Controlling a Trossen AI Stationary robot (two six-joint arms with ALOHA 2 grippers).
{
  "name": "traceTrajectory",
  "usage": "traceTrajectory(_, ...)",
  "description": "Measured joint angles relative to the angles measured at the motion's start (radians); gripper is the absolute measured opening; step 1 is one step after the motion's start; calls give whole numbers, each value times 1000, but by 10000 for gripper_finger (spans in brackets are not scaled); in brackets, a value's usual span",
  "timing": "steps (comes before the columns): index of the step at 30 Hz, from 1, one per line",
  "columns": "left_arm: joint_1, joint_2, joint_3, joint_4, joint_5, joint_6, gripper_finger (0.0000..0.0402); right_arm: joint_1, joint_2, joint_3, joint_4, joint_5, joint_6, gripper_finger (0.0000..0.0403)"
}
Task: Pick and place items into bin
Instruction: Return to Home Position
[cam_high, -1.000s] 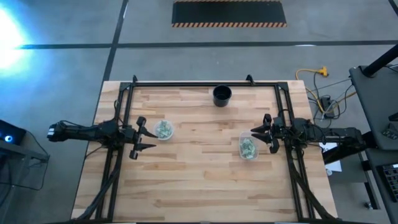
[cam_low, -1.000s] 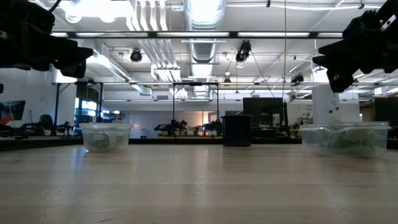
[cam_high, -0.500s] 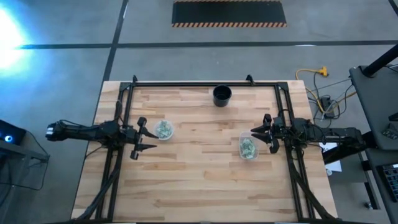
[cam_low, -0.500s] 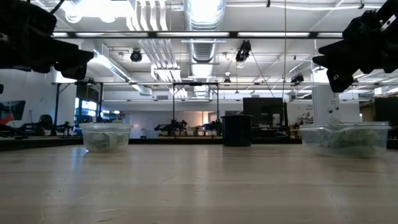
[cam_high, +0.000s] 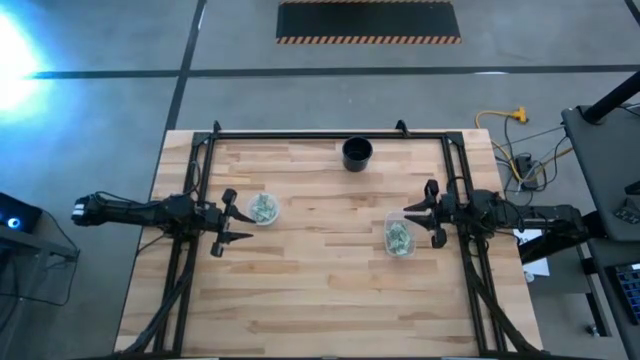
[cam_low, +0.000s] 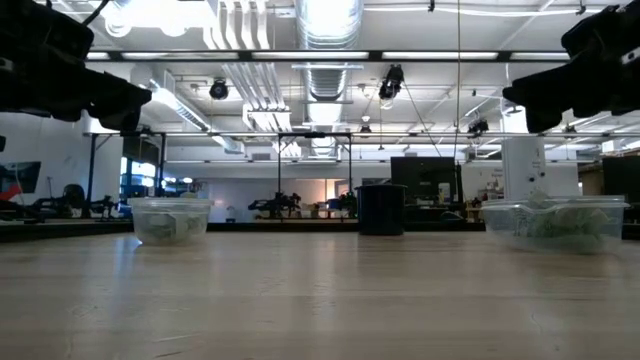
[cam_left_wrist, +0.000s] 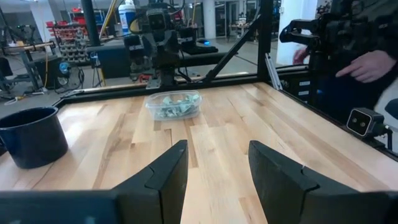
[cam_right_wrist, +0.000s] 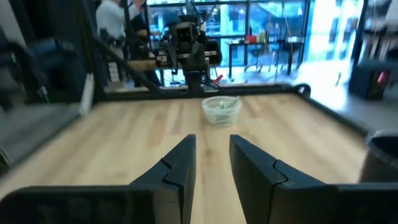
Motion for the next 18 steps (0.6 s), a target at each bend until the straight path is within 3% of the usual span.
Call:
traceTrajectory(4,0,6,0,0,0,0,154,0,0,0,0,0,-131,92)
traceTrajectory(18,0,10,0,0,0,0,154,0,0,0,0,0,-133,81)
